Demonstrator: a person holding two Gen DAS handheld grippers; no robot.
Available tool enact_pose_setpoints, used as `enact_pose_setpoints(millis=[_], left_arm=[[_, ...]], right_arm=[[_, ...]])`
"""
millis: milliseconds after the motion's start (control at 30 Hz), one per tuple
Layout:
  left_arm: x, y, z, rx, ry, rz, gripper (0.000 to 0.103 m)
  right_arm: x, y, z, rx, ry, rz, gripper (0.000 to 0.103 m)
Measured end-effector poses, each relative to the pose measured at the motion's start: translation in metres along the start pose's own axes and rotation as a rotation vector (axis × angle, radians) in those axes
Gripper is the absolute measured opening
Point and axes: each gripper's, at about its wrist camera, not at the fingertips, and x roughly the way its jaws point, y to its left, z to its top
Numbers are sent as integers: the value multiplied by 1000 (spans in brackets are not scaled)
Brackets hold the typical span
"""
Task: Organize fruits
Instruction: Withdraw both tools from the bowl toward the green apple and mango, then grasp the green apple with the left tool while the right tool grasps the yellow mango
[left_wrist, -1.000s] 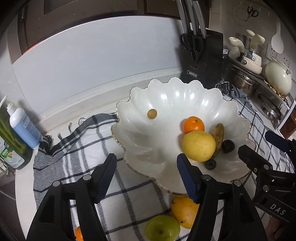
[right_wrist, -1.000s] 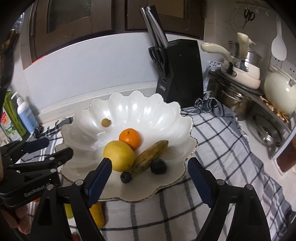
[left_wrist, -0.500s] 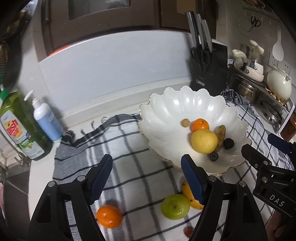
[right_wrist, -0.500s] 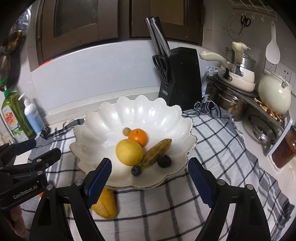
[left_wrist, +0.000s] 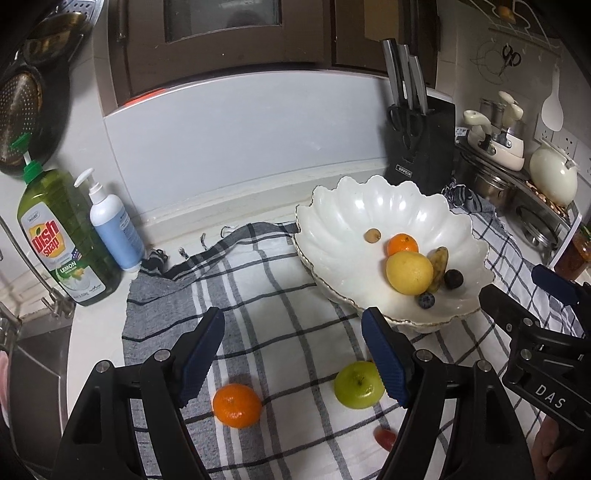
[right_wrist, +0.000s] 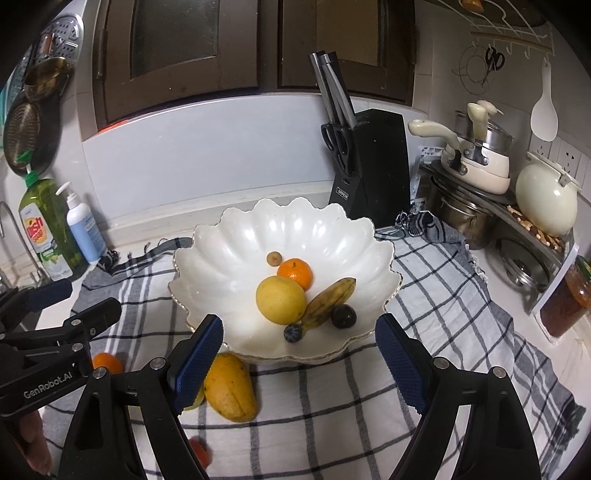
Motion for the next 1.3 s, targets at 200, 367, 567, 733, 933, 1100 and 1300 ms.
enact_pose_setpoints(millis=[200,367,567,733,933,1100,1300], left_arm=[[2,-5,-10,5,13,-10,76],[7,-11,-19,12,27,-23,76],[13,-16,-31,22,44,-35,76],[24,-21,-41,26,70,-45,76],[38,-32,-51,35,101,-62,76],[51,-41,-57,47,128,-72,76],[62,-45,-62,44,151,-85,75]], right_arm=[[1,-4,-8,13,16,-3,85],[5,-9,-18,24,35,-3,85],[9,-13,-31,30,57,-10,85],[15,-17,-41,32,75,-15,85],[20,-26,-51,41,93,-29,85],[25,-32,-57,50,103,-39,85],[33,-36,-62,59,121,-40,85]])
